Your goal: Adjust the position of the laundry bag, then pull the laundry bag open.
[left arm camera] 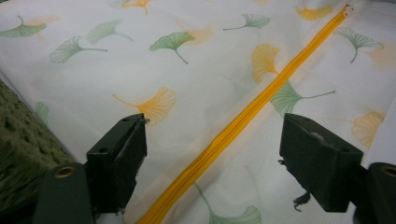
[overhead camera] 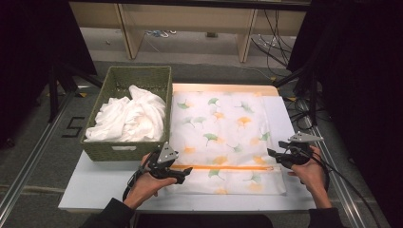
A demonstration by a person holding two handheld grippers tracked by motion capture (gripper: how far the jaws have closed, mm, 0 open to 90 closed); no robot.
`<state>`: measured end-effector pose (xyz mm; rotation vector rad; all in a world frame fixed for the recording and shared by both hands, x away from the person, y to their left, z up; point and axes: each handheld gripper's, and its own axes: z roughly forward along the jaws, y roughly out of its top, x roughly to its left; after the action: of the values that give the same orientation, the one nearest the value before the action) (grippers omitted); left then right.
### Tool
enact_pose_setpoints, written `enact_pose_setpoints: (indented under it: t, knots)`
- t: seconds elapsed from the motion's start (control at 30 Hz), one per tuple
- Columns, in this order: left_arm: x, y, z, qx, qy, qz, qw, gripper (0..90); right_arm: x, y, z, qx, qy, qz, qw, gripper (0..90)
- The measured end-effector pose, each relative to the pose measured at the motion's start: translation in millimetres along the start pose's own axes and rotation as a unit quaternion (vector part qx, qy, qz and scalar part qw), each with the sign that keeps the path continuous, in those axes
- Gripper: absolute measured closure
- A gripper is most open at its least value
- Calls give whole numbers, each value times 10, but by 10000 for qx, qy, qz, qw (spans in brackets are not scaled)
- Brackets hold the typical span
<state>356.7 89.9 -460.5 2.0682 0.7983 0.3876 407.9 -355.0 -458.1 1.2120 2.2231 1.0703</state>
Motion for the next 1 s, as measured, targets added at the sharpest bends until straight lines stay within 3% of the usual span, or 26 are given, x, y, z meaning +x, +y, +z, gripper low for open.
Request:
enact_pose_setpoints:
  t: [0.03, 0.07, 0.23, 0.27, 0.33, 0.37, 0.47, 0.53, 0.57, 0.77, 0.83, 0.87, 0.9, 0.93, 1.0]
  knots:
    - [-16, -2, 13, -45, 7, -16, 10000, 221, 6, -3, -8, 33, 102, -20, 9999, 366]
    - [-14, 5, 15, -18, 7, 126, 9999, 218, 25, -10, -24, 17, 102, 70, 9999, 363]
    - [-76, 9, 51, -65, -40, 136, 9999, 212, 37, -45, -83, 15, 66, -17, 10000, 353]
    - [-102, 17, 62, -83, -19, 159, 9998, 203, 66, -70, -121, -57, -72, 102, 9999, 354]
    - [-113, 23, 78, -124, -32, 187, 9997, 191, 50, -77, -146, -24, -108, -10, 9999, 355]
    - [-135, 29, 88, -89, -61, 207, 9997, 194, 50, -102, -167, -9, 0, 13, 10000, 358]
    - [-175, 33, 128, -60, -86, 285, 9995, 191, 78, -144, -193, -13, -53, 172, 9998, 362]
    - [-192, 39, 141, -42, -137, 311, 9994, 190, 56, -145, -206, 72, -23, 44, 10000, 367]
    - [-194, 45, 148, -10, -165, 360, 9992, 190, 70, -158, -208, 3, -67, 156, 9999, 368]
    - [-306, 91, 271, -29, -257, 436, 9987, 188, 56, -209, -280, 95, 117, 112, 9998, 385]
    - [-324, 102, 289, -30, -262, 459, 9986, 190, 58, -223, -286, 63, 64, 79, 9999, 391]
    - [-366, 123, 333, -14, -330, 506, 9982, 192, 62, -246, -321, 118, -80, 34, 9999, 416]
    - [-380, 132, 358, -10, -357, 565, 9978, 192, 90, -264, -321, 105, 16, 226, 9997, 428]
    - [-397, 142, 384, -1, -371, 591, 9976, 193, 69, -275, -327, 127, 68, 114, 9998, 432]
    - [-415, 153, 409, 11, -400, 592, 9974, 195, 70, -291, -337, 148, 158, 168, 9996, 437]
